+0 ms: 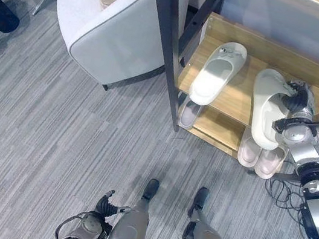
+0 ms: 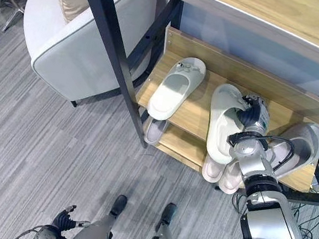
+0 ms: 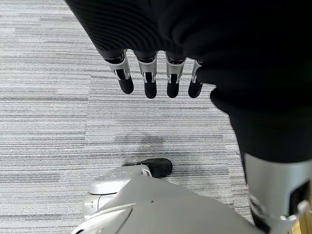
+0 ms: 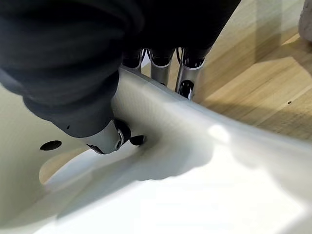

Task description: Arrange the slippers neatly on the shoe rack.

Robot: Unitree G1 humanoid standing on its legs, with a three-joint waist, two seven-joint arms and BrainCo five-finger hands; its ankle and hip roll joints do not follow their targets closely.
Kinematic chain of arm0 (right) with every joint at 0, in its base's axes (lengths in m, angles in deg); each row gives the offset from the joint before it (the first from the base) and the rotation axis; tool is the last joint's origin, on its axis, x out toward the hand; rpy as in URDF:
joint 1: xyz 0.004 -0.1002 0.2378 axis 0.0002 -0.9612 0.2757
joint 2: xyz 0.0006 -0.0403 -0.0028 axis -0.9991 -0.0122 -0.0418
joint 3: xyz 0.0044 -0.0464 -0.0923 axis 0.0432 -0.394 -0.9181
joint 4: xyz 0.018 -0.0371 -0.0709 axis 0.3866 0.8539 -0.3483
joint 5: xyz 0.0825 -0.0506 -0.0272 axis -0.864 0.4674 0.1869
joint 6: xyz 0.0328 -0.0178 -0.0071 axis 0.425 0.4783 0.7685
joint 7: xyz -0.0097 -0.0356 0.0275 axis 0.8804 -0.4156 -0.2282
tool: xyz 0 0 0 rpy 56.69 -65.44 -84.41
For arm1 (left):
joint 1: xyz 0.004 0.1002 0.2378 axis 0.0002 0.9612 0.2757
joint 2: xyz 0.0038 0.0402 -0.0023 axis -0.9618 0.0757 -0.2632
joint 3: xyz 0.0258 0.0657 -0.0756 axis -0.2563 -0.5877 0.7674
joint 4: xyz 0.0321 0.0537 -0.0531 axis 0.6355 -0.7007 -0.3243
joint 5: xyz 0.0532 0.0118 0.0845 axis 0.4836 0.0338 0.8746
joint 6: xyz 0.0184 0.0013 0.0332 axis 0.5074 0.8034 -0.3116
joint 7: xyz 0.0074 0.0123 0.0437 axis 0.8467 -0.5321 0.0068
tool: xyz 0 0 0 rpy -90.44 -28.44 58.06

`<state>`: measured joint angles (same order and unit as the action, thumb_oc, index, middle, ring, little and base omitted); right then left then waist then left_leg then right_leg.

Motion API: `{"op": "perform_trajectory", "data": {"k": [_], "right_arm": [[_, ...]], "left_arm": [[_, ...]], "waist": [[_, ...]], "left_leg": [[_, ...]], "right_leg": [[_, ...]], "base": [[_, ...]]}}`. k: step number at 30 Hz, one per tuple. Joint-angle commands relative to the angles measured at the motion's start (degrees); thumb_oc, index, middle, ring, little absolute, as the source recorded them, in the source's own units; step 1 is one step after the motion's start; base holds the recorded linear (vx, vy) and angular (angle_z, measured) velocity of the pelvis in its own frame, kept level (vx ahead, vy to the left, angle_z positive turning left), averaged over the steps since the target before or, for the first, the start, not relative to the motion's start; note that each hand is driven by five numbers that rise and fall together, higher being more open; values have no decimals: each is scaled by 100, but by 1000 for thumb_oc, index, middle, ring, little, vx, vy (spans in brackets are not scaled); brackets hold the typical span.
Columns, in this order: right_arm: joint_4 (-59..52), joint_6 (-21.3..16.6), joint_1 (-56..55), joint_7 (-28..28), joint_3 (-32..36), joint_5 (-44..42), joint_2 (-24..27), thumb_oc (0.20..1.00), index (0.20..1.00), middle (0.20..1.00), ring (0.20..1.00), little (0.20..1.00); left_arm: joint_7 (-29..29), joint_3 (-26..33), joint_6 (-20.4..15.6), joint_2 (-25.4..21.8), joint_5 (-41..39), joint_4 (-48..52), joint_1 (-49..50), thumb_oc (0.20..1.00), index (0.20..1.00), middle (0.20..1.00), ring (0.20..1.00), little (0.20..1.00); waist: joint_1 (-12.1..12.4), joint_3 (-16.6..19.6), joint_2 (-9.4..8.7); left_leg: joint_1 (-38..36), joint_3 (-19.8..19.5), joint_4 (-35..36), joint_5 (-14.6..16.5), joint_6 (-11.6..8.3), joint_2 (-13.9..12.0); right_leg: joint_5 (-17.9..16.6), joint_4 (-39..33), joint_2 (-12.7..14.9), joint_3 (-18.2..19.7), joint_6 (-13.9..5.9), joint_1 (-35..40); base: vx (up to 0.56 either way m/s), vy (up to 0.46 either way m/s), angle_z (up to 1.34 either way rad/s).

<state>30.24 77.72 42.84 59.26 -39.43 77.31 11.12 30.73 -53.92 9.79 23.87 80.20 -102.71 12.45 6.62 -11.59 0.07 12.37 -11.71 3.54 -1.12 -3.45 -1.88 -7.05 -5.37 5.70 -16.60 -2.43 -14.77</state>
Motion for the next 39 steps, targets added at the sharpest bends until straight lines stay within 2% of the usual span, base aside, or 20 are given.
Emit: {"op": "perform_trajectory", "data": {"k": [1,5,7,11,23,37,38,39], "right_arm": [[217,-81,413,309,20,-280,9,200,200,200,200,200],[367,-23,545,427,72,-389,-77,200,200,200,200,200],[155,98,701,379,-44,-345,-168,200,200,200,200,200],[707,178,929,530,39,-525,-127,200,200,200,200,200],[1411,310,1398,307,-267,-682,-275,200,200,200,200,200],[1895,343,1654,197,-478,-595,-365,200,200,200,200,200],[1956,360,1717,209,-453,-655,-411,231,231,231,231,231],[2002,355,1705,241,-392,-712,-446,1000,1000,1000,1000,1000]], "left_arm": [[-182,-287,-48,-129,-155,-283,-229,1000,1000,1000,1000,1000],[-202,-283,-22,-120,-167,-365,-234,1000,1000,1000,1000,1000],[-150,-247,37,-111,-396,-426,-664,1000,1000,1000,1000,1000],[-100,-167,-16,-179,-755,-361,-490,1000,1000,1000,1000,1000],[-1,-177,-43,-327,-873,-388,-622,1000,1000,1000,1000,1000],[50,-301,-17,-419,-729,-423,-784,1000,1000,1000,1000,1000],[54,-296,-20,-418,-755,-433,-772,1000,1000,1000,1000,1000],[64,-297,-11,-400,-763,-435,-770,1000,1000,1000,1000,1000]], "waist": [[114,68,-280],[136,53,-308],[47,49,-322],[165,79,-379],[294,37,-501],[474,21,-507],[480,27,-513],[482,25,-506]], "left_leg": [[332,27,146,-168,-153,200],[392,20,146,-173,-153,212],[421,53,146,-158,-151,206],[496,-2,146,-161,-138,224],[661,-140,146,-196,-138,314],[821,-319,146,-246,-169,446],[829,-327,146,-246,-166,450],[827,-323,146,-241,-166,458]], "right_leg": [[628,37,264,-110,-645,597],[604,37,278,-109,-656,542],[586,37,269,-73,-666,496],[597,37,255,-117,-672,461],[578,37,306,-281,-697,429],[556,37,400,-529,-727,440],[551,37,403,-530,-726,435],[552,37,402,-530,-725,434]], "base": [[-8,27,13],[-2,29,11],[-13,50,-1],[1,20,-8],[8,19,7],[3,28,12],[-2,17,3],[0,0,0]]}}
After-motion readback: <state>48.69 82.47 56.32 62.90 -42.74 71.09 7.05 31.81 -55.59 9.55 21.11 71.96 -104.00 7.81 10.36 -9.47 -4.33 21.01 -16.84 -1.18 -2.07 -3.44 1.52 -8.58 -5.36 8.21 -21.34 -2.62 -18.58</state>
